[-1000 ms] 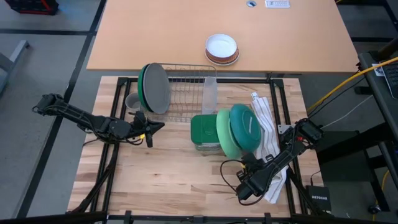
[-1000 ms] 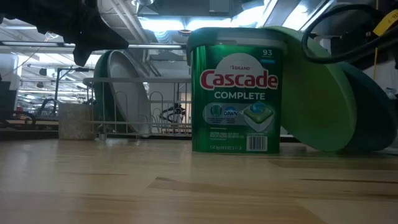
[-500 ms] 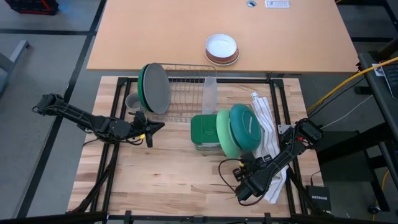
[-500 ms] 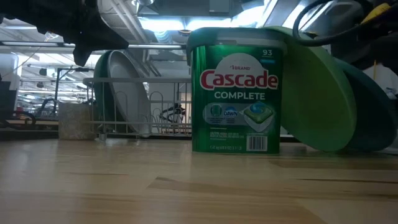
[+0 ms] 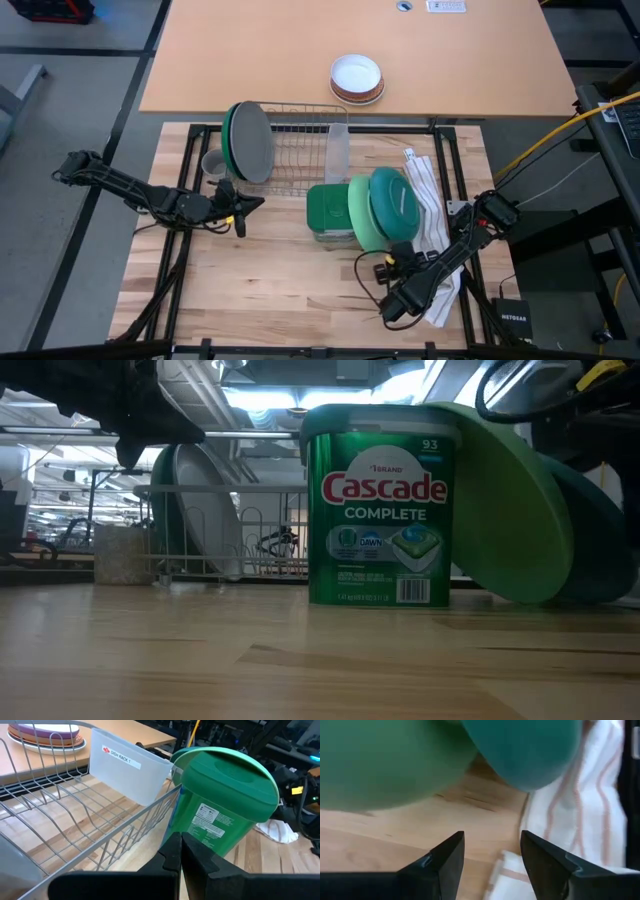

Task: Sort dishes
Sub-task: Put the blue plate into the dish rack

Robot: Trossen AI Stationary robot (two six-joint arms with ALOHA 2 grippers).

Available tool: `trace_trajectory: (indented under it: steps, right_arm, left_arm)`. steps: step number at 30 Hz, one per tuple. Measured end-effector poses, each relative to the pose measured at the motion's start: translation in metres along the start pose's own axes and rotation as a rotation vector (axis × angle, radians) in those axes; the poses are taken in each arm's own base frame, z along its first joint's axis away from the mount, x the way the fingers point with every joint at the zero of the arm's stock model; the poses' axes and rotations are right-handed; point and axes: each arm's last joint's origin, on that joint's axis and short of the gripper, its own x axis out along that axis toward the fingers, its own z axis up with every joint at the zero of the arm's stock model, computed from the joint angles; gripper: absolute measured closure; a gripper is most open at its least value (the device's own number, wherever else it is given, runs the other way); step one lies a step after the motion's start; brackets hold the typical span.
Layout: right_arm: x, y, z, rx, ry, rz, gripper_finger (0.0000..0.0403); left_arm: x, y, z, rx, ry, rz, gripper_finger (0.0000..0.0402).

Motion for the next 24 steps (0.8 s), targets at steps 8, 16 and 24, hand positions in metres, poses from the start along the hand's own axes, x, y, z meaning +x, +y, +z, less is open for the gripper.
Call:
trace_trajectory:
  steps: [8, 16, 24]
  right_arm:
    - [0.005, 0.006, 0.000, 0.017, -0.022, 0.018, 0.0205]
    - [0.025, 0.021, 0.007, 0.026, -0.056, -0.047, 0.0205]
    - [0.032, 0.022, 0.012, 0.005, -0.105, -0.113, 0.0205]
  left_arm:
    - [0.000, 0.000, 0.000, -0.001, -0.001, 0.000, 0.0400]
    - [0.000, 0.000, 0.000, -0.002, -0.001, -0.001, 0.0400]
    - [0.000, 0.000, 0.000, -0.002, -0.001, 0.000, 0.0400]
